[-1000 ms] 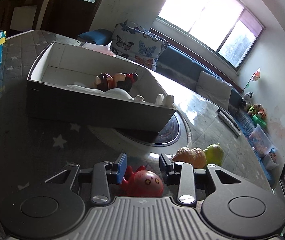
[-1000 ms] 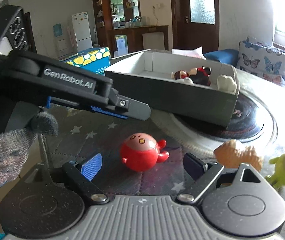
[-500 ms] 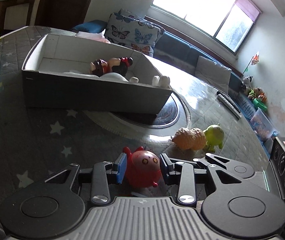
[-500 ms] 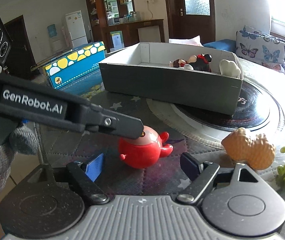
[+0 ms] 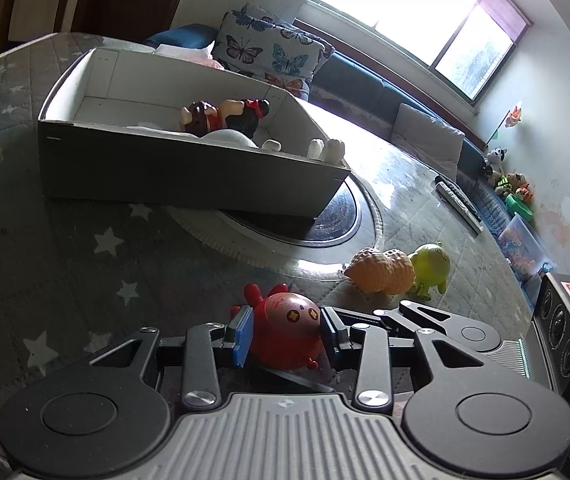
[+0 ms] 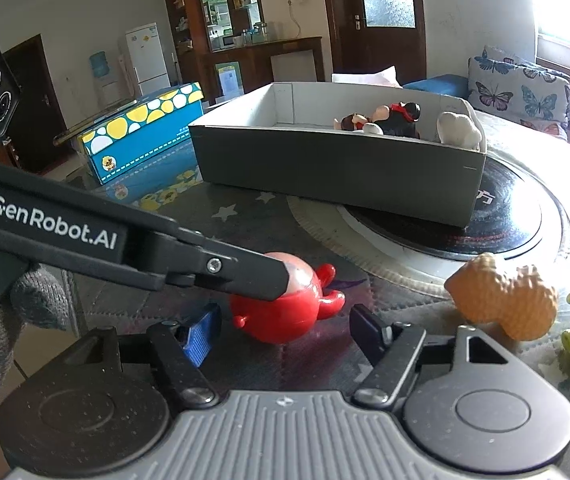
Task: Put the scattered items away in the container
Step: 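Grasp the red round toy with the right gripper while the left gripper pinches it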
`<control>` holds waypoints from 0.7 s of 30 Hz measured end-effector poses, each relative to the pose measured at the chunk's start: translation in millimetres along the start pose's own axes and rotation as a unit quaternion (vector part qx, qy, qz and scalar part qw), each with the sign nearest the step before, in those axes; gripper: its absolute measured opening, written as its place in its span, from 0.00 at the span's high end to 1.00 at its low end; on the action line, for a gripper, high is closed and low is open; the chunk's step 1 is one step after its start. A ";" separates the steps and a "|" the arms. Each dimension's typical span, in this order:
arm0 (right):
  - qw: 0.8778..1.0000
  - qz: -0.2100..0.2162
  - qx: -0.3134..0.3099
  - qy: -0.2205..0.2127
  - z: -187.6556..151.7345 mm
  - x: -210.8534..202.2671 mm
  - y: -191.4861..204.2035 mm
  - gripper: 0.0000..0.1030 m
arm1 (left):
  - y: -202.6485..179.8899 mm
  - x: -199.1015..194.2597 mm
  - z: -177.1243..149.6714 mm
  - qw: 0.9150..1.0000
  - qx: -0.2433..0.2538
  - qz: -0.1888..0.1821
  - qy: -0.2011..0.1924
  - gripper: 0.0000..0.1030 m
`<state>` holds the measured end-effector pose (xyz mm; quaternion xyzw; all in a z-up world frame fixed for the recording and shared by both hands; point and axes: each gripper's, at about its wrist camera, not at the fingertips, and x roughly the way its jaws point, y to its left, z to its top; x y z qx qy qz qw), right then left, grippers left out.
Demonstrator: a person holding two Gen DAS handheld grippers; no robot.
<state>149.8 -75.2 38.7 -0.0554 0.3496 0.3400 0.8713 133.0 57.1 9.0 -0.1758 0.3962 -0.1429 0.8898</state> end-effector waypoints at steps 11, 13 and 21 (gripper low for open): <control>1.000 0.001 -0.016 -0.004 4.0 2.4 1.5 0.29 | 8.6 -6.8 -1.8 1.000 -0.019 -0.001 -0.003 0.62; 1.000 0.001 -0.020 -0.006 4.4 1.9 3.6 0.30 | 11.4 -6.6 -2.2 1.000 -0.028 -0.006 -0.003 0.61; 1.000 0.000 -0.018 -0.008 4.6 3.1 3.6 0.40 | 14.6 -2.7 -2.8 0.999 -0.044 -0.021 0.008 0.61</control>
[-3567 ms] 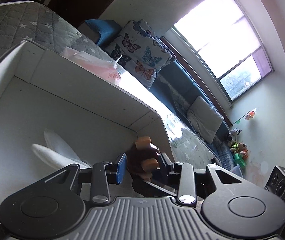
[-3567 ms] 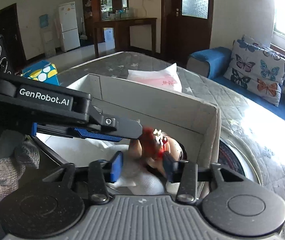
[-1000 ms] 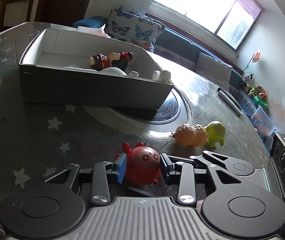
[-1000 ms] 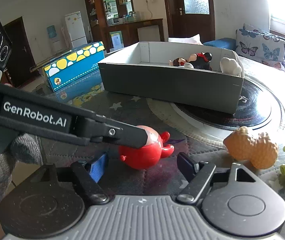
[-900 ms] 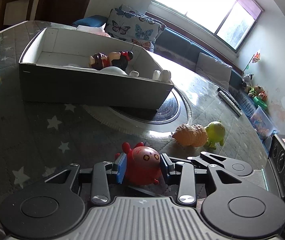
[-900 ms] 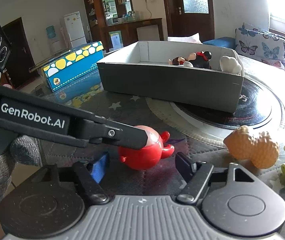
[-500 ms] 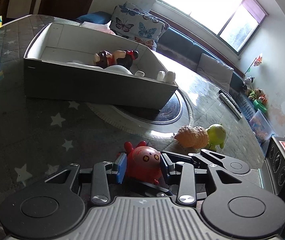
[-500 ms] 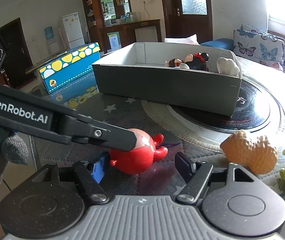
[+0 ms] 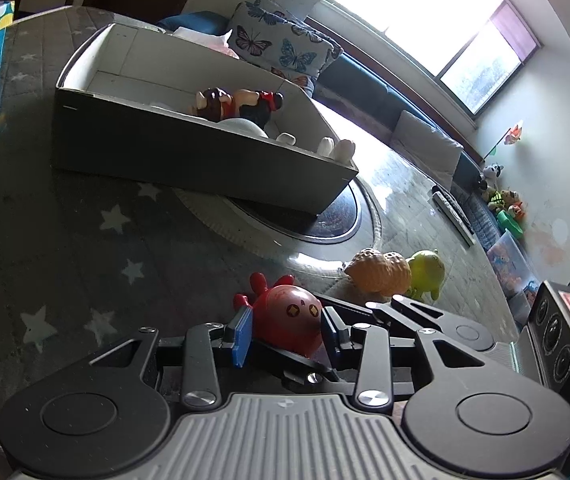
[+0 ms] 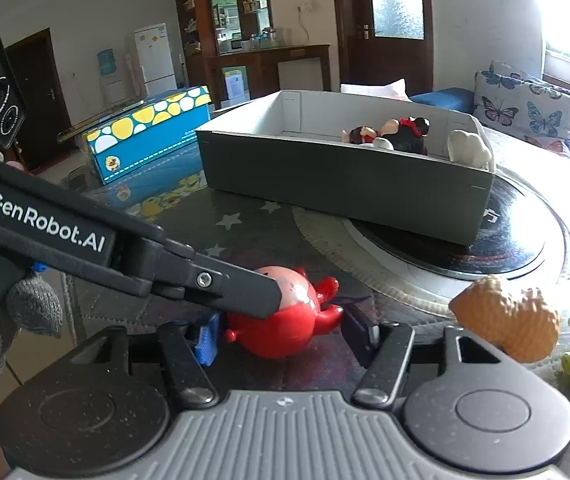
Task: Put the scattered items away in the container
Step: 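Grasp the red round toy with the right gripper while the left gripper pinches it, then carry the red round toy over the grey box with both grippers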
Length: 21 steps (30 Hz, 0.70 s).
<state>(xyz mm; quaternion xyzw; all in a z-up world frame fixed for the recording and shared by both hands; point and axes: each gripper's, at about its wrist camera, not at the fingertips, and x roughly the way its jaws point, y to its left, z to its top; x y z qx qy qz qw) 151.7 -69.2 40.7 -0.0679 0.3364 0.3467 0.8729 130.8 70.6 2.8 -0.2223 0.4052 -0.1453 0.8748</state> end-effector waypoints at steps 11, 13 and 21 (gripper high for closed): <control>1.000 -0.014 -0.007 -0.021 7.7 -14.7 1.6 0.40 | -8.7 -10.8 6.4 1.000 0.010 -0.020 -0.017 0.62; 0.999 -0.021 -0.010 -0.032 14.5 -19.9 1.7 0.40 | -13.0 -15.1 11.9 0.999 0.015 -0.027 -0.029 0.62; 0.995 -0.050 -0.028 -0.081 58.3 -31.0 -10.2 0.40 | -25.9 -21.3 55.7 0.995 0.022 -0.056 -0.075 0.62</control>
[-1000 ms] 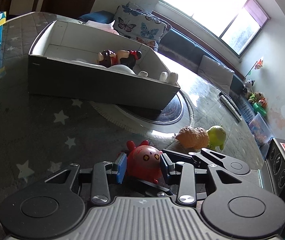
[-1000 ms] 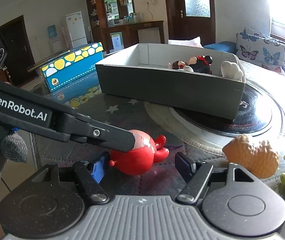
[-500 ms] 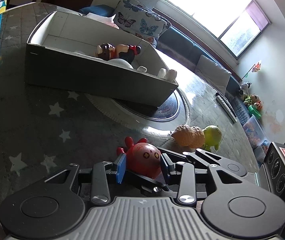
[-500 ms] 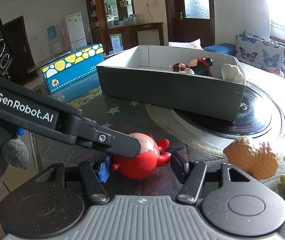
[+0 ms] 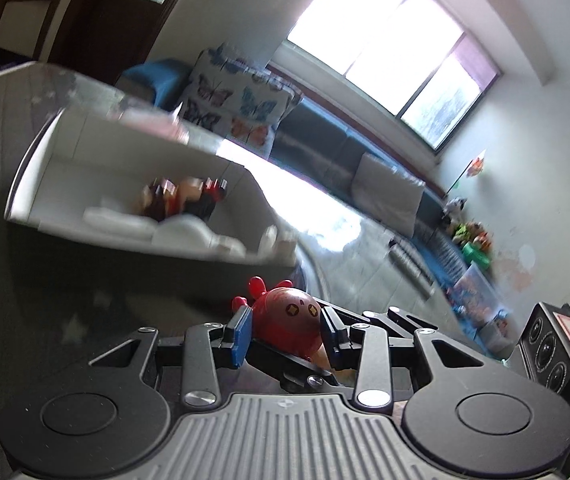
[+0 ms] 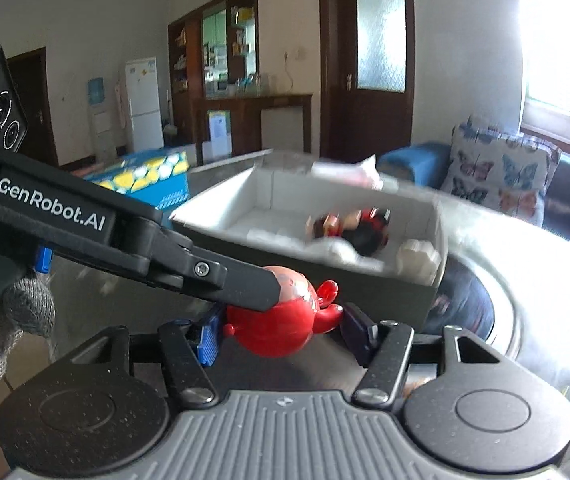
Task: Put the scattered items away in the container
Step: 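Carry the red round toy over the grey box with both grippers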
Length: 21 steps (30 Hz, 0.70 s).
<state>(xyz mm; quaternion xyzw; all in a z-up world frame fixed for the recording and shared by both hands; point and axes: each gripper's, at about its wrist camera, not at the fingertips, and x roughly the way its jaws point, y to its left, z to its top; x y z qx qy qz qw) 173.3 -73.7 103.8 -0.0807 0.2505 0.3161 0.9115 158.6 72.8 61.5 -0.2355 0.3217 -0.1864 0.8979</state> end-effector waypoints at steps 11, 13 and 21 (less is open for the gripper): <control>1.000 -0.029 0.007 -0.006 46.4 46.5 -43.8 0.40 | 15.9 54.7 59.8 0.999 -0.028 -0.023 -0.016 0.62; 0.999 -0.031 0.011 0.003 48.5 57.5 -50.6 0.40 | 20.9 67.7 64.8 0.999 -0.036 -0.025 -0.009 0.62; 0.998 -0.035 0.023 0.041 37.1 89.1 -69.0 0.39 | 39.8 106.1 66.5 0.997 -0.064 -0.023 0.023 0.62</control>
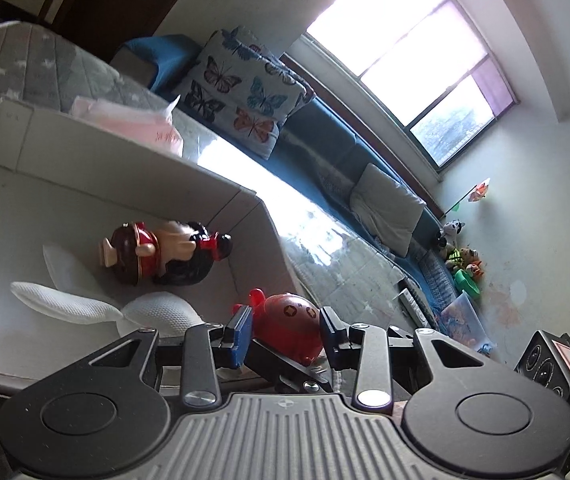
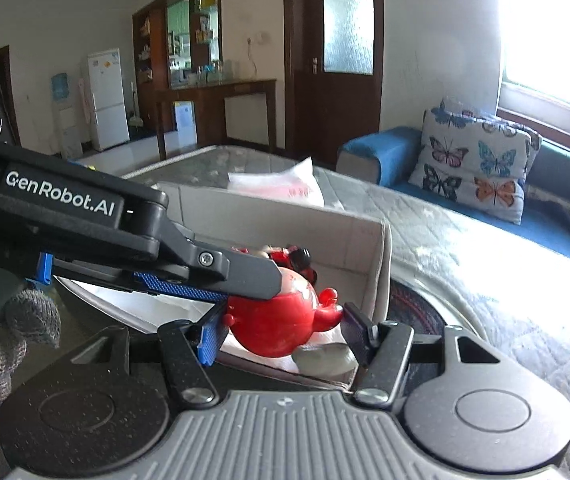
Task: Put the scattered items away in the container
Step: 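Carry the red round toy over the grey box with both grippers, then lower the red toy into the box and open both grippers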
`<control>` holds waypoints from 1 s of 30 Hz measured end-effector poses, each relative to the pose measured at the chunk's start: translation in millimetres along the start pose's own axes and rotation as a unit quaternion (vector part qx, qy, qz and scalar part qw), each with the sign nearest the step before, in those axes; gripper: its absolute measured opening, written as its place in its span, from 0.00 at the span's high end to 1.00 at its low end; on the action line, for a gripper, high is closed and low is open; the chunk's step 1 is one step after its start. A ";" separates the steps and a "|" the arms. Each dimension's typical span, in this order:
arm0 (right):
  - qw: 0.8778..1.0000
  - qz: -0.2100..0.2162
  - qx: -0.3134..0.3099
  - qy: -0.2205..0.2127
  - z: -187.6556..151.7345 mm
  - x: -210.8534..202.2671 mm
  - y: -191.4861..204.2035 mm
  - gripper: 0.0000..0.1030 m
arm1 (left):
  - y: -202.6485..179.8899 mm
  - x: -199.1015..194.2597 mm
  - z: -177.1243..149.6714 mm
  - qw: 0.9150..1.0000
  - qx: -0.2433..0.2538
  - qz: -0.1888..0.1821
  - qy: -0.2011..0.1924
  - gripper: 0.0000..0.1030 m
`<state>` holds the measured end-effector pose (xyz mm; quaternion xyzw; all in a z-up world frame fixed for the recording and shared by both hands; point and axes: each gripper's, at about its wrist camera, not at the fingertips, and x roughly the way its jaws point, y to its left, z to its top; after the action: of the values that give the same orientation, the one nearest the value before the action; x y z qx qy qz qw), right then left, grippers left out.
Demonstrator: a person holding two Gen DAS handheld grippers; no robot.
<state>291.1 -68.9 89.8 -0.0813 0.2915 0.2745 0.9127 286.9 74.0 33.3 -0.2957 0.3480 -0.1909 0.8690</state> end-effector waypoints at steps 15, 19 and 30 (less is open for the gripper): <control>1.000 -0.010 -0.005 -0.022 -9.8 -22.1 -1.0 0.33 | 3.5 17.9 2.4 1.000 -0.015 0.015 0.010 0.62; 0.999 -0.010 0.000 -0.030 -14.2 -35.7 1.1 0.32 | 5.5 19.8 1.3 1.000 -0.019 0.022 0.010 0.62; 1.000 -0.010 0.008 -0.027 -26.3 -47.4 2.1 0.28 | 8.0 16.5 1.5 0.999 -0.024 0.035 0.011 0.62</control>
<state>244.9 -96.8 95.7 -0.0697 0.2676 0.2649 0.9238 300.3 71.7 20.9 -0.3022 0.3725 -0.1547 0.8637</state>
